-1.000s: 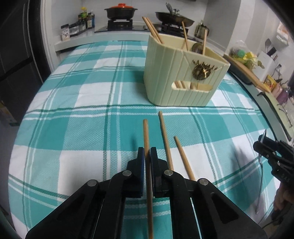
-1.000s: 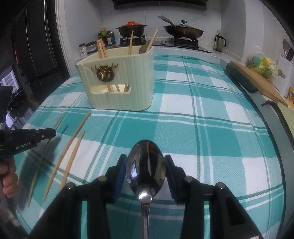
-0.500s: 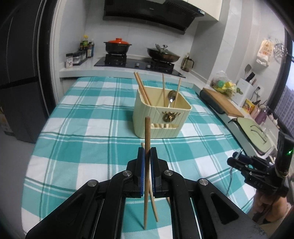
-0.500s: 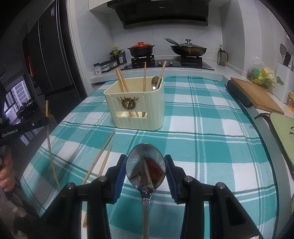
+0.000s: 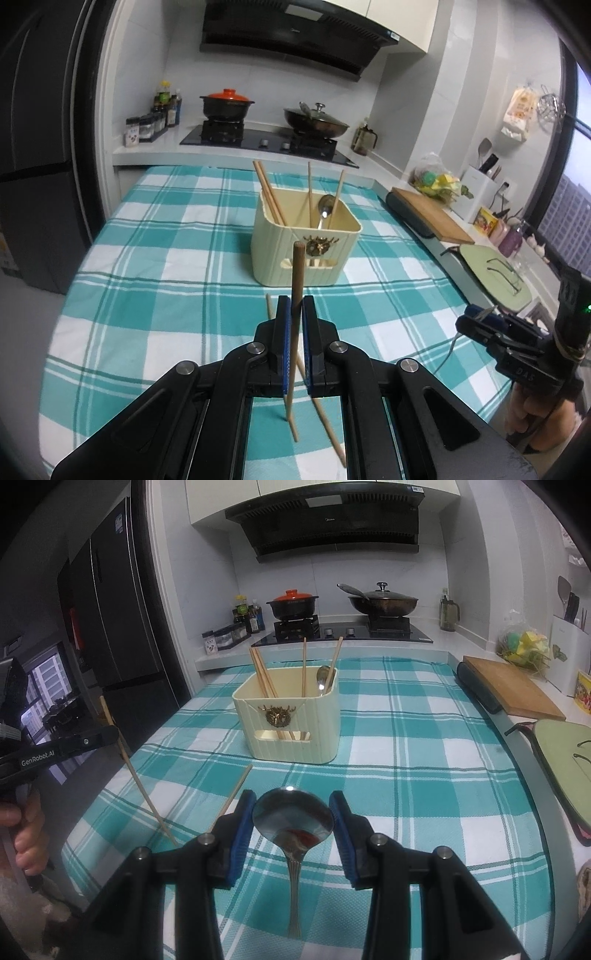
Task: Organize utensils
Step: 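Carry the spoon in the right tool toward the holder while the left tool carries its chopstick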
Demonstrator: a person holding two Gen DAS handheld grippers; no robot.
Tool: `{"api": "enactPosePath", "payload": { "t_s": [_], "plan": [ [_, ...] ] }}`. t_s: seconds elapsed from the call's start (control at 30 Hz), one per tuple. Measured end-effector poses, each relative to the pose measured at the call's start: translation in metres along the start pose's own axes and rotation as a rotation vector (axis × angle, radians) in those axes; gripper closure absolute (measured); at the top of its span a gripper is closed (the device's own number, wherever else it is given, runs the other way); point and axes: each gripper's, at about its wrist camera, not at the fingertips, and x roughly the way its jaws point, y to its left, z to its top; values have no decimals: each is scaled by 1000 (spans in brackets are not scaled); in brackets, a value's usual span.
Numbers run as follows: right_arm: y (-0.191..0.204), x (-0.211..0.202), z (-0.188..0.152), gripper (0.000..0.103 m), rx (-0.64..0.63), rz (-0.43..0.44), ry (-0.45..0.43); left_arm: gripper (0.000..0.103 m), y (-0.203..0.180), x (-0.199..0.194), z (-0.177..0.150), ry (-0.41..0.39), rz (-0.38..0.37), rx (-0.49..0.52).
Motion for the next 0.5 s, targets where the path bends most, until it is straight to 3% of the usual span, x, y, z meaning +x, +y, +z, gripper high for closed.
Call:
{"api": "enactPosePath", "payload": {
  "t_s": [0.5],
  "plan": [
    [5, -9, 13, 62, -11, 12, -35, 99, 2, -9, 7, -23, -14, -3]
  ]
}}
